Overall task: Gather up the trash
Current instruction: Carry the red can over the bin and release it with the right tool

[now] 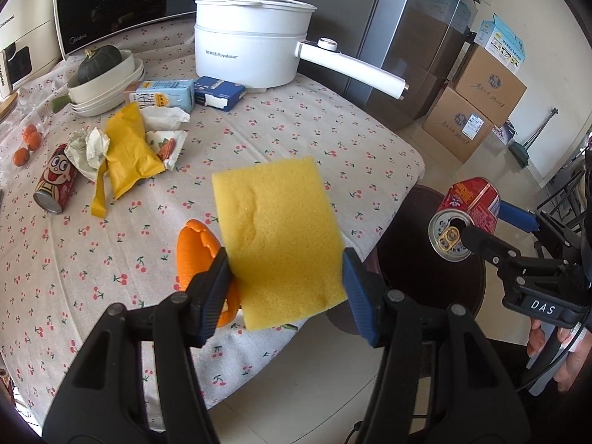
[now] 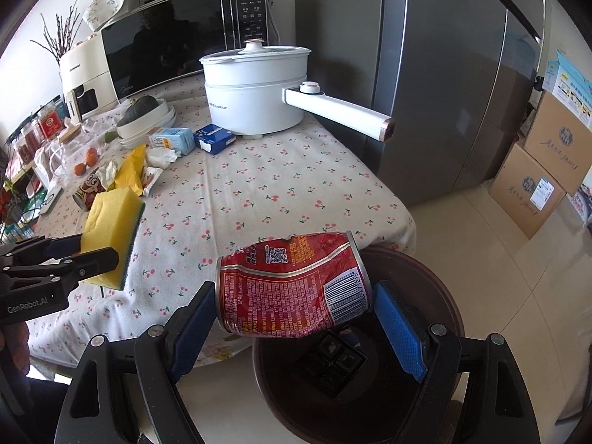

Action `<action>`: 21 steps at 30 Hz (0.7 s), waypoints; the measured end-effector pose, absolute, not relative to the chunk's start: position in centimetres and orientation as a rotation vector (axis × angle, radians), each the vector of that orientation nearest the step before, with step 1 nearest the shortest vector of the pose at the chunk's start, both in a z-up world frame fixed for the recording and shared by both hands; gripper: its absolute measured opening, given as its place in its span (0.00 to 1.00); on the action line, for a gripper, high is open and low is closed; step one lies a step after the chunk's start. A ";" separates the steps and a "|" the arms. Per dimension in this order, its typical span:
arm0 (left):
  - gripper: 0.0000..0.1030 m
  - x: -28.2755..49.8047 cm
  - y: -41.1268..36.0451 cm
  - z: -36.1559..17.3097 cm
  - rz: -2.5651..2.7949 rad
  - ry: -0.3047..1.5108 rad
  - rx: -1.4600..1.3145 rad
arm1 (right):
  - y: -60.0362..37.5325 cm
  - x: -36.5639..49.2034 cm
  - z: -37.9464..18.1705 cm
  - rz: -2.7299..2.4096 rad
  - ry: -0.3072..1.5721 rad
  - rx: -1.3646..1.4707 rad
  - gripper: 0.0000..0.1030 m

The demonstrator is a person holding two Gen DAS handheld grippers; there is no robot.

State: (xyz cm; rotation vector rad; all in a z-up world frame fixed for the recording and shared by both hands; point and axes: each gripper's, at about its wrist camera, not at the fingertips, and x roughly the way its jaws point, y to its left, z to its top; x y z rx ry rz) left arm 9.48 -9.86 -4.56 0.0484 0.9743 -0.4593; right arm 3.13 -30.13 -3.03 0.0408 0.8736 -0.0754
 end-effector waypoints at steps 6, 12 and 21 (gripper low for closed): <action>0.59 9.4 -11.7 -5.0 -0.477 0.978 0.071 | -32.5 2.5 -4.4 -0.114 0.913 0.073 0.83; 0.59 9.3 -13.2 -5.6 -0.493 0.983 0.092 | -35.1 1.9 -6.5 -0.176 0.968 0.090 0.83; 0.59 8.8 -15.7 -6.5 -0.522 0.989 0.131 | -36.7 1.6 -8.2 -0.213 1.006 0.098 0.83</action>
